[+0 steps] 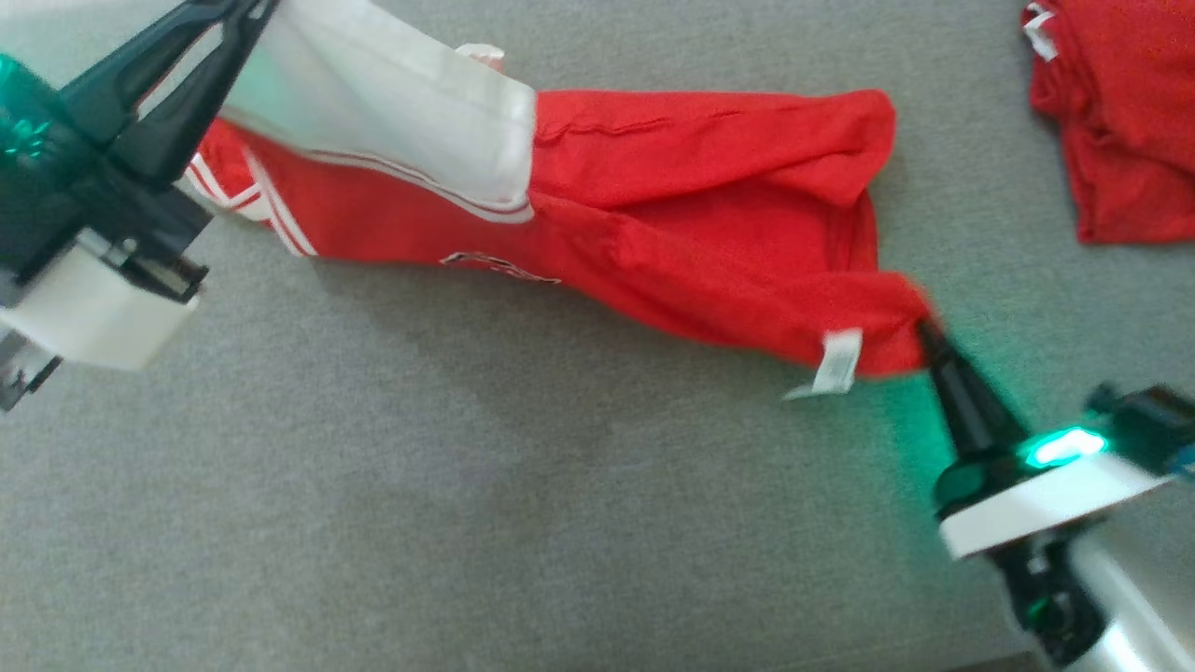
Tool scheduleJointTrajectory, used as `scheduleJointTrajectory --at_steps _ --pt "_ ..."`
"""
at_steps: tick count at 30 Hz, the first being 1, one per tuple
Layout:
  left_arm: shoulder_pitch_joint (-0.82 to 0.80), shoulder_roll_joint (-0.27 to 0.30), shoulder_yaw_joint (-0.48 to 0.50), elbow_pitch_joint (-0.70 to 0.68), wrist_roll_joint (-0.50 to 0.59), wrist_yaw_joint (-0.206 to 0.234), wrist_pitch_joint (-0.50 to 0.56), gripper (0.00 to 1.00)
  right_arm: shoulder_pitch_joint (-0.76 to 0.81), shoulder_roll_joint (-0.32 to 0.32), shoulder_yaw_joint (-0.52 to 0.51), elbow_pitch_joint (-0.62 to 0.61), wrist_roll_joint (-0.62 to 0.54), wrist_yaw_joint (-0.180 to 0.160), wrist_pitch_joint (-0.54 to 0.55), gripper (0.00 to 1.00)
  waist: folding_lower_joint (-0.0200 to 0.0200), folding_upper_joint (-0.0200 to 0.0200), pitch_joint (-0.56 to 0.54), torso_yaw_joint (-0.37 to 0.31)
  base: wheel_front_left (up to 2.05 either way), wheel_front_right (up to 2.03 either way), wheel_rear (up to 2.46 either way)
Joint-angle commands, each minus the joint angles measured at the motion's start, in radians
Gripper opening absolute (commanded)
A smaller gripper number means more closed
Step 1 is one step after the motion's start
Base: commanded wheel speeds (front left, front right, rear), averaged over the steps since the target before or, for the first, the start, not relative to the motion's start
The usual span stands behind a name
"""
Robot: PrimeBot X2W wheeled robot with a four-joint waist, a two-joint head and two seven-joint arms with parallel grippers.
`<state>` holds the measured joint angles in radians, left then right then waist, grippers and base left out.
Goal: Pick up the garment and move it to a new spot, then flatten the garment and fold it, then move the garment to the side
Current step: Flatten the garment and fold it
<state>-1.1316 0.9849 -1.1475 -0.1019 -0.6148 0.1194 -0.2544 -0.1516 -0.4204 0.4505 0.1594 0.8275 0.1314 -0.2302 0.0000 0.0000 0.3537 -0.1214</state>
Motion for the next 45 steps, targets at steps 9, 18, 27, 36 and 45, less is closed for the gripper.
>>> scheduleJointTrajectory --at_steps 9,18,27,36,45 --pt "0.038 0.076 0.242 -0.118 -0.116 -0.009 -0.007 0.0 -0.01 -0.155 -0.176 -0.281 0.01 -0.001 0.001 0.0 0.0 0.0 -0.087 -0.026 0.0 0.0 0.0" --pt "-0.032 0.066 0.524 -0.235 -0.229 -0.155 -0.007 0.0 -0.134 -0.303 -0.496 -0.543 0.086 -0.001 0.158 0.0 0.0 0.0 -0.148 -0.002 0.0 0.0 0.0" --pt "-0.24 -0.026 0.45 -0.029 -0.24 -0.243 0.085 0.0 -0.503 -0.325 -0.412 -0.397 0.086 -0.001 0.363 0.0 0.0 0.0 -0.069 0.029 0.0 0.0 0.0" --pt "-0.473 -0.104 0.346 0.205 -0.183 -0.25 0.061 0.0 -0.836 -0.198 -0.288 -0.175 -0.032 -0.001 0.373 0.0 0.0 0.0 0.122 0.036 0.0 0.0 0.0" --pt "-0.682 -0.158 0.296 0.336 -0.14 -0.25 -0.005 0.0 -1.061 -0.129 -0.304 0.004 -0.177 -0.001 0.229 0.0 0.0 0.0 0.222 0.045 0.0 0.0 0.0"
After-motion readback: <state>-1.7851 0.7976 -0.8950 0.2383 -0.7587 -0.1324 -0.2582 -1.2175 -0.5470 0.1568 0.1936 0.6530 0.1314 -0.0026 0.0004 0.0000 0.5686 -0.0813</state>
